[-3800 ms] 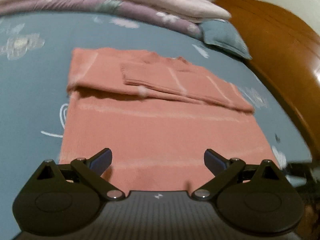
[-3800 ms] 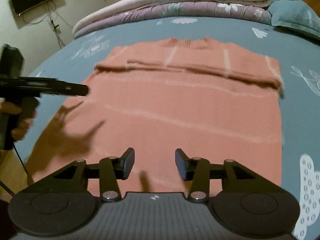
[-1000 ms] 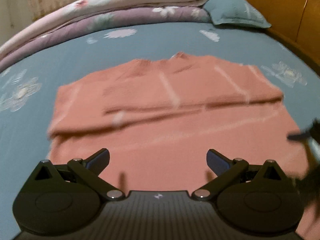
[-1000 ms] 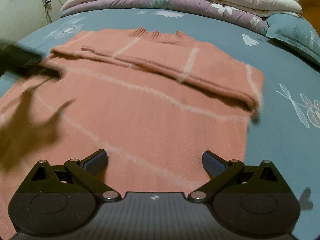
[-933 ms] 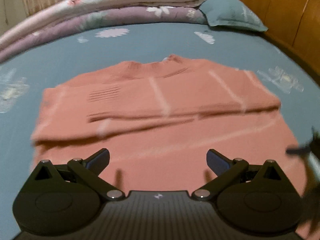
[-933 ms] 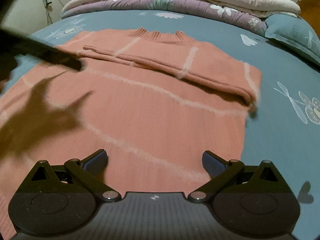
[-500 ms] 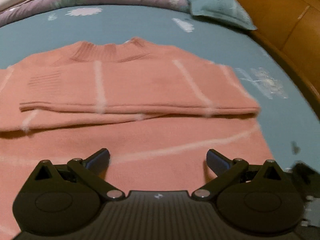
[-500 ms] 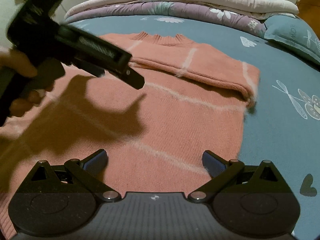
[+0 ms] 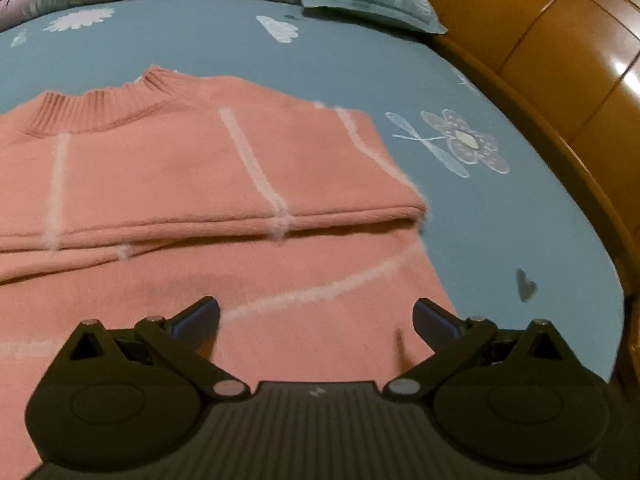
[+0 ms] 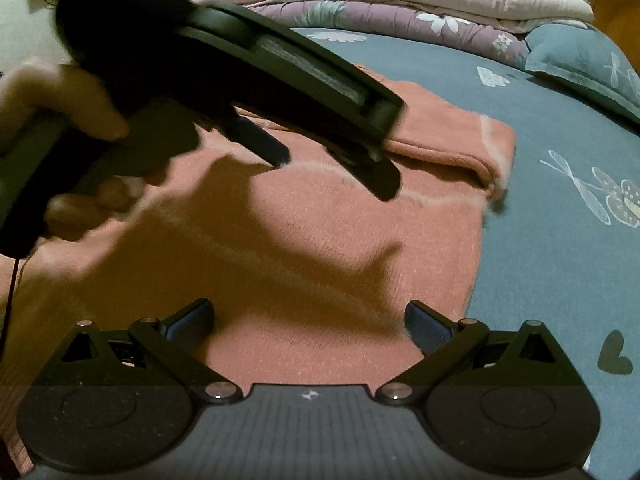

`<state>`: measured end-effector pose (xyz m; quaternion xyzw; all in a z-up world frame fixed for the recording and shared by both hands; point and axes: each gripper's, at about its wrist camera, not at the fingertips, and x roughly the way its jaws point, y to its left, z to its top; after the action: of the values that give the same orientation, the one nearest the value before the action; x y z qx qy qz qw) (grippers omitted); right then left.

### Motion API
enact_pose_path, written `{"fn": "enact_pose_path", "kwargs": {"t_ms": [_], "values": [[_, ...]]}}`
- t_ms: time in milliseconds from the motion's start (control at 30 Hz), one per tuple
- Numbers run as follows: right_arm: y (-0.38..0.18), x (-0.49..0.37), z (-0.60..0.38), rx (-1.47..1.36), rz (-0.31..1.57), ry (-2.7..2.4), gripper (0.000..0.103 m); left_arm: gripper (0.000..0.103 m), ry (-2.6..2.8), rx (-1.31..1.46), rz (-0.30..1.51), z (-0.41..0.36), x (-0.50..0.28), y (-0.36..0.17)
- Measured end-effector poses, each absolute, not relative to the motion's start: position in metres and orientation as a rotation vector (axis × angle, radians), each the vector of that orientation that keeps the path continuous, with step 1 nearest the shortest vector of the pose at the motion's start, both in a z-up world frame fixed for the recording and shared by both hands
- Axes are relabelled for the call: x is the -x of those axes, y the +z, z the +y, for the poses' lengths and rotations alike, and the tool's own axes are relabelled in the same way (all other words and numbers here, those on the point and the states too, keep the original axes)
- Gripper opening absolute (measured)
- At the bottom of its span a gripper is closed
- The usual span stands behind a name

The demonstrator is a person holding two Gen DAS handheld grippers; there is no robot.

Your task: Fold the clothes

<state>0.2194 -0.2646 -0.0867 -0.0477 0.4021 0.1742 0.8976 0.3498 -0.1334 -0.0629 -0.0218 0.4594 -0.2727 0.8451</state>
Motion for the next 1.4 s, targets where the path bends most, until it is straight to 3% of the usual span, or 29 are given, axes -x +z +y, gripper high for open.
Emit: {"fn": "enact_pose_path", "kwargs": {"t_ms": [300, 533, 767, 1067, 1267, 1400], "values": [[-0.088, -0.216, -0.261, 0.11, 0.819, 0.341, 0.103, 0.102, -0.497, 0.006, 0.84, -0.056, -0.284, -0.004], [-0.088, -0.218, -0.259, 0.114, 0.822, 0.331, 0.103, 0.102, -0.328, 0.007, 0.886, 0.013, -0.235, -0.002], [-0.086, -0.219, -0.254, 0.114, 0.834, 0.292, 0.103, 0.102, -0.193, -0.03, 0.819, 0.075, -0.195, 0.014], [-0.063, -0.184, -0.225, 0.009, 0.851, 0.243, 0.103, 0.102, -0.302, 0.044, 0.907, 0.089, -0.166, -0.041], [-0.081, -0.129, -0.2, 0.073, 0.845, 0.246, 0.103, 0.102, -0.37, 0.063, 0.943, 0.085, -0.136, -0.078], [-0.093, -0.094, -0.197, 0.116, 0.749, 0.224, 0.103, 0.102, -0.364, 0.018, 0.839, 0.087, -0.096, -0.088]]}}
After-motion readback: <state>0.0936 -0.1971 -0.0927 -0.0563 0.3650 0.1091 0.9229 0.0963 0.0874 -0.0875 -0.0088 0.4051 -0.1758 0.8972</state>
